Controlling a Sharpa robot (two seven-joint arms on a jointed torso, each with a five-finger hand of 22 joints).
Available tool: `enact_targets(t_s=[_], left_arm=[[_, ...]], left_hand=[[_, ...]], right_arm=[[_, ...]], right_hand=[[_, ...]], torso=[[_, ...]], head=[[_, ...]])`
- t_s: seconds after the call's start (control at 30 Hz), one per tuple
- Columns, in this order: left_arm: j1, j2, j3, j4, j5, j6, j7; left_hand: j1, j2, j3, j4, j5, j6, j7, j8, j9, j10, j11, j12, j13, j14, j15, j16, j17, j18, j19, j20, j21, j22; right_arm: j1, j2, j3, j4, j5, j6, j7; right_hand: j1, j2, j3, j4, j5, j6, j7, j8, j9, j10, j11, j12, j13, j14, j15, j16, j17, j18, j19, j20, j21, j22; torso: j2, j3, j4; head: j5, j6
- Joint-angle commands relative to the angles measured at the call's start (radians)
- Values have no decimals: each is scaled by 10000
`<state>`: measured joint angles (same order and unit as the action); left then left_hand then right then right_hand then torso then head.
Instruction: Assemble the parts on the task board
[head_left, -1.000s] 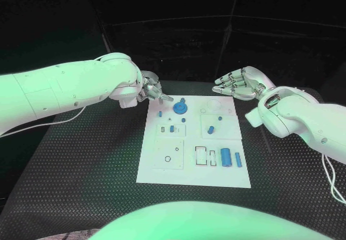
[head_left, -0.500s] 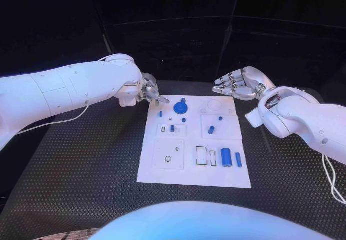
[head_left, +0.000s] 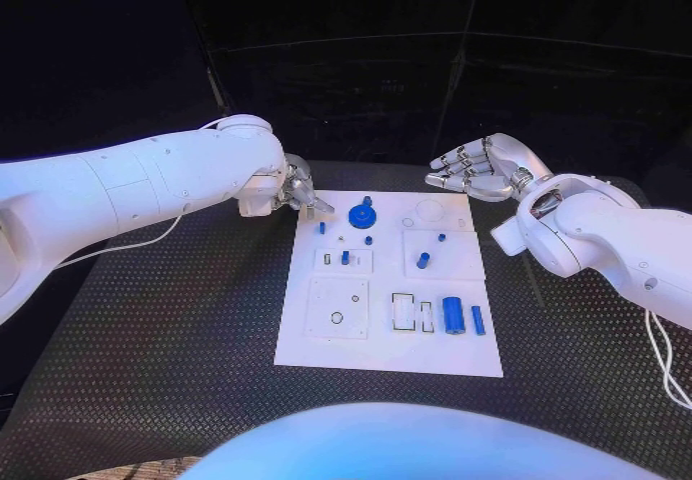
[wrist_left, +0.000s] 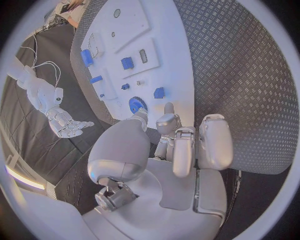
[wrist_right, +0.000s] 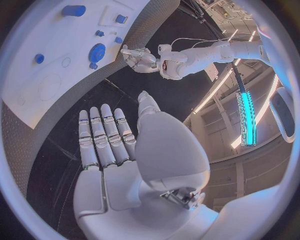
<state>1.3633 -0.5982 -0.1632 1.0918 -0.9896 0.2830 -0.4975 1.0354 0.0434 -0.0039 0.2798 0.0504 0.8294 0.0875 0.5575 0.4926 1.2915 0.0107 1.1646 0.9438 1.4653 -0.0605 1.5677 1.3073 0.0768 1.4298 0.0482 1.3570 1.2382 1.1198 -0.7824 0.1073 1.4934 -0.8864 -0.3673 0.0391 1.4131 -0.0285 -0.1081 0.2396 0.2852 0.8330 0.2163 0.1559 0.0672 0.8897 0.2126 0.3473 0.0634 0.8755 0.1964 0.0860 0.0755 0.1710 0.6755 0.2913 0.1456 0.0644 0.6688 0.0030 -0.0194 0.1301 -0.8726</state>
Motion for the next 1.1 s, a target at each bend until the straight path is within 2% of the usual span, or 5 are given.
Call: enact_targets(t_s=[0.03,0.33,0.47,0.73,1.1], left_arm=[[-36,89,-1,-124,-78,363,-30],[-182,291,-7,-383,-78,532,-36],[-203,332,-8,-355,-78,565,-34],[-216,364,-12,-259,-76,640,-47],[-221,415,-18,-379,-76,640,-83]], left_hand=[[66,1,-49,3,24,63,-8,-36,-11,-42,-5,-41,-8,1055,67,31,2635,-48,-8,71,-56,8],[113,17,-79,-12,24,83,-10,-46,-38,-60,-7,-54,-31,1055,65,31,2635,-43,-18,71,-72,-12],[135,26,-92,-19,24,90,-10,-51,-51,-67,-7,-59,-41,1055,65,31,2635,-43,-19,71,-72,-10],[187,50,-114,-38,24,105,-11,-62,-78,-72,-8,-56,-40,1055,65,31,2635,-39,-30,72,-90,-30],[568,356,-129,-201,25,210,-15,-101,-229,-108,-11,-54,-83,1055,63,31,2635,-31,-53,72,-130,-57]], right_arm=[[18,7,7,28,21,43,54],[18,13,7,29,21,56,51],[18,35,7,28,21,63,57],[18,45,7,18,24,84,44],[18,48,7,22,31,126,11]], right_hand=[[-16,100,46,-40,59,-44,461,-24,1,-39,-16,-31,-8,-92,8,-59,-16,-133,-93,0,-63,6],[-16,100,46,-40,59,-44,461,-24,1,-39,-16,-31,-8,-92,8,-59,-16,-133,-93,0,-63,6],[-16,100,46,-40,59,-44,461,-24,1,-39,-16,-31,-8,-92,8,-59,-16,-133,-93,0,-63,6],[-12,118,57,-43,67,-38,467,-18,3,-34,-15,-27,-8,-89,7,-56,-24,-132,-92,0,-74,9],[-8,126,63,-46,71,-34,471,-15,4,-31,-14,-25,-7,-89,8,-56,-28,-132,-92,0,-79,9]], torso=[[4,-2,-4],[-2,-4,13],[-4,1,9],[-1,-6,7],[-1,-3,9]], head=[[-16,0],[-18,0],[37,0],[9,0],[4,0]])
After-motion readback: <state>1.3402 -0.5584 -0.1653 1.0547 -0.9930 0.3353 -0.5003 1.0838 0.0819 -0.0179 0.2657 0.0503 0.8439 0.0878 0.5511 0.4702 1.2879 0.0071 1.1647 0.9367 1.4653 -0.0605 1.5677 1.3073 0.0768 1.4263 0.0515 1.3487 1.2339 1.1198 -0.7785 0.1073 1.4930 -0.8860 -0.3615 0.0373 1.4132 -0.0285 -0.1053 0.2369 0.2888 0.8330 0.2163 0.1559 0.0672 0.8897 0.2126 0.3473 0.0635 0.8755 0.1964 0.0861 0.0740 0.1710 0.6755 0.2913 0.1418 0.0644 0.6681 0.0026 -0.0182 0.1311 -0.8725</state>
